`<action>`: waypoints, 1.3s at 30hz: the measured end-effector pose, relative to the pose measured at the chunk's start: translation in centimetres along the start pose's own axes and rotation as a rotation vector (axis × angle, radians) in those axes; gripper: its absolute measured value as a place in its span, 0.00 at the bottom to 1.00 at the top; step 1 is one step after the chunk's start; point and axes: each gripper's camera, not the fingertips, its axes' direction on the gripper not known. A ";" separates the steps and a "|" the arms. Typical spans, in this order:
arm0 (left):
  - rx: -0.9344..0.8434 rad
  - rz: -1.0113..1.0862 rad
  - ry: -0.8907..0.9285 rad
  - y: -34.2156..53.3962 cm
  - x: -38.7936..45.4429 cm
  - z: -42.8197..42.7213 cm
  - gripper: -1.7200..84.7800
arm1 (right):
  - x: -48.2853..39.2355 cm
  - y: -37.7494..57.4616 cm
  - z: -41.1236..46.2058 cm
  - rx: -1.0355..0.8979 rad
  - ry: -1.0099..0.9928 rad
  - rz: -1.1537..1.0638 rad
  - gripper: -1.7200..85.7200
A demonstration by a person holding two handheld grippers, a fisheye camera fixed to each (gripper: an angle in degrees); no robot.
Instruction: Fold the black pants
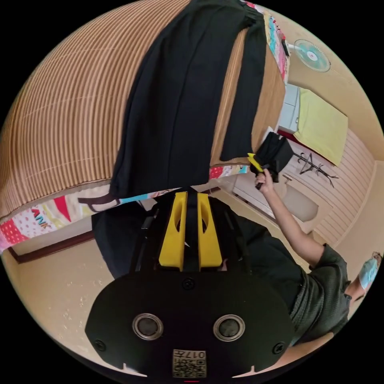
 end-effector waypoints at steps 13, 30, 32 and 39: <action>-0.116 0.225 0.100 -12.6 14.4 8.0 0.24 | -23.1 11.0 3.3 -0.170 0.307 -0.804 0.04; -0.183 0.262 -0.150 -17.0 16.6 18.5 0.03 | -32.6 1.3 7.0 -0.741 0.355 -0.941 0.07; -0.160 0.278 -0.135 -16.5 17.1 20.7 0.03 | -33.1 -4.5 5.6 -0.631 0.363 -0.794 0.10; -0.099 0.266 -0.136 -15.7 18.5 27.9 0.02 | -35.1 -24.3 4.7 -0.150 -0.226 -0.184 0.22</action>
